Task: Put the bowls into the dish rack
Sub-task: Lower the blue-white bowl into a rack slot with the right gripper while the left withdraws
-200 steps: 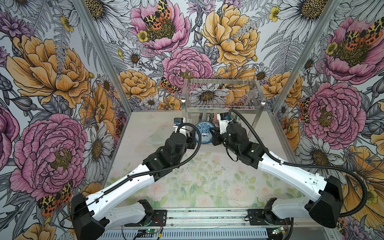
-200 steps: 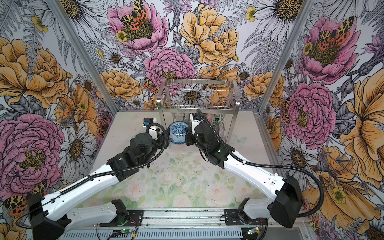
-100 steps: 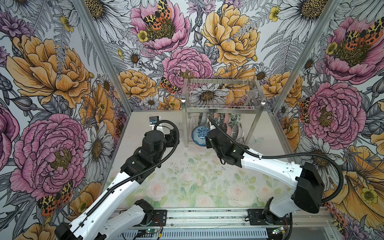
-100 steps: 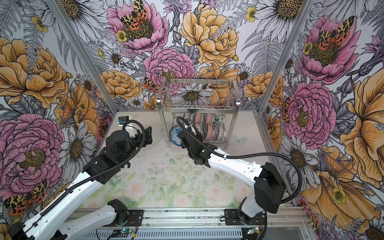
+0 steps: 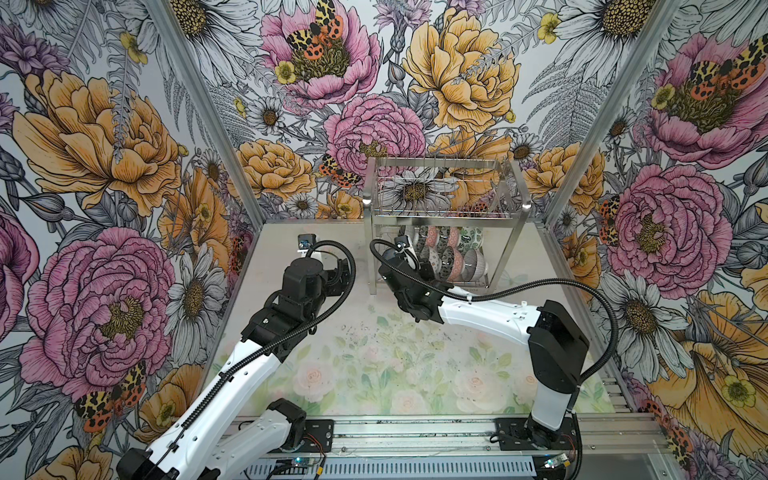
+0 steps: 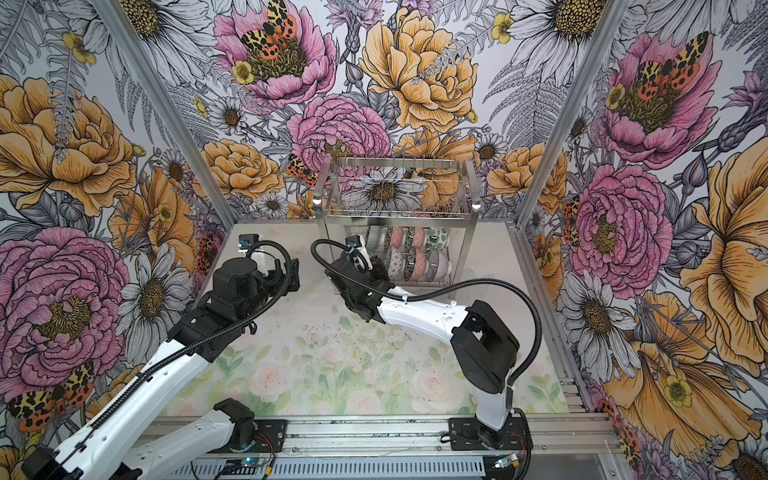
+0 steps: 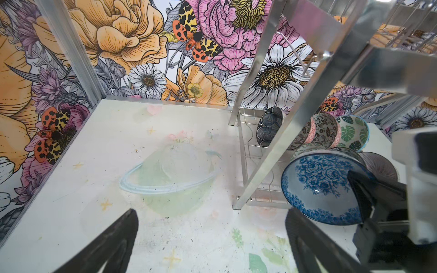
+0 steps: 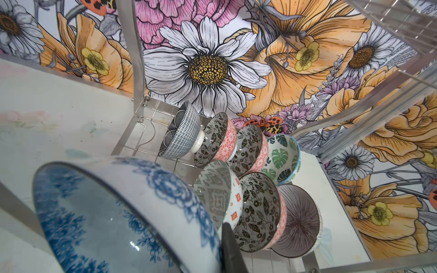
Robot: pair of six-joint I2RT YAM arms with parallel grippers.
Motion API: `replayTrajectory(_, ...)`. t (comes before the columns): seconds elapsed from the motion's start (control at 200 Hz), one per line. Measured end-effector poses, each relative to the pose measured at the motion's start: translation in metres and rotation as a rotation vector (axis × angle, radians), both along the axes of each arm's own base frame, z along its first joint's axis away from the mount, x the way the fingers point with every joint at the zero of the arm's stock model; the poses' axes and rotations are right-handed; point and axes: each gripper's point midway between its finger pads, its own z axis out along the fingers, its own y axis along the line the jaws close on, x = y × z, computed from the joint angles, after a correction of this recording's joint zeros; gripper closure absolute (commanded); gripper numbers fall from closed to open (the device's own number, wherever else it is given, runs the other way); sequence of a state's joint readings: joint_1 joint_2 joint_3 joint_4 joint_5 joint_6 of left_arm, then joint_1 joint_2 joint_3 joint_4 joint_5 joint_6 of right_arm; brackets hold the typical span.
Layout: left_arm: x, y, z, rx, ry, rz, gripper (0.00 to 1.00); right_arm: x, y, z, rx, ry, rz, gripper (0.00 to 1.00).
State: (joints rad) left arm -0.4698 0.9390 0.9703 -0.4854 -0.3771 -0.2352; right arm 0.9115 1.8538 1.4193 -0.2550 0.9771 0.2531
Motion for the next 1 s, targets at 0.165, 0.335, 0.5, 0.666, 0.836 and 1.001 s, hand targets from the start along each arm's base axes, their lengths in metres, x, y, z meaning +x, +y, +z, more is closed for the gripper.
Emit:
replayTrajectory(0.165, 0.005, 0.001, -0.005, 0.001, 0.017, -0.003, 0.01, 0.009, -0.003, -0.013, -0.073, 0.012, -0.025, 1.00)
replayTrajectory(0.335, 0.007, 0.002, -0.009, -0.001, 0.029, -0.010, 0.01, 0.026, -0.011, -0.017, -0.116, 0.009, -0.068, 1.00)
replayTrajectory(0.5, 0.009, 0.004, -0.011, -0.006, 0.031, -0.006, 0.01, 0.039, -0.017, -0.026, -0.159, 0.019, -0.097, 1.00)
replayTrajectory(0.666, 0.010, 0.005, -0.016, -0.008, 0.043, -0.008, 0.01, 0.051, -0.023, -0.037, -0.179, 0.034, -0.119, 1.00)
replayTrajectory(0.836, 0.011, 0.007, -0.016, -0.012, 0.042, -0.005, 0.01, 0.062, -0.022, -0.040, -0.184, 0.035, -0.130, 1.00)
replayTrajectory(1.001, 0.012, 0.007, -0.017, -0.016, 0.046, -0.010, 0.01, 0.069, -0.018, -0.045, -0.196, 0.038, -0.128, 1.00)
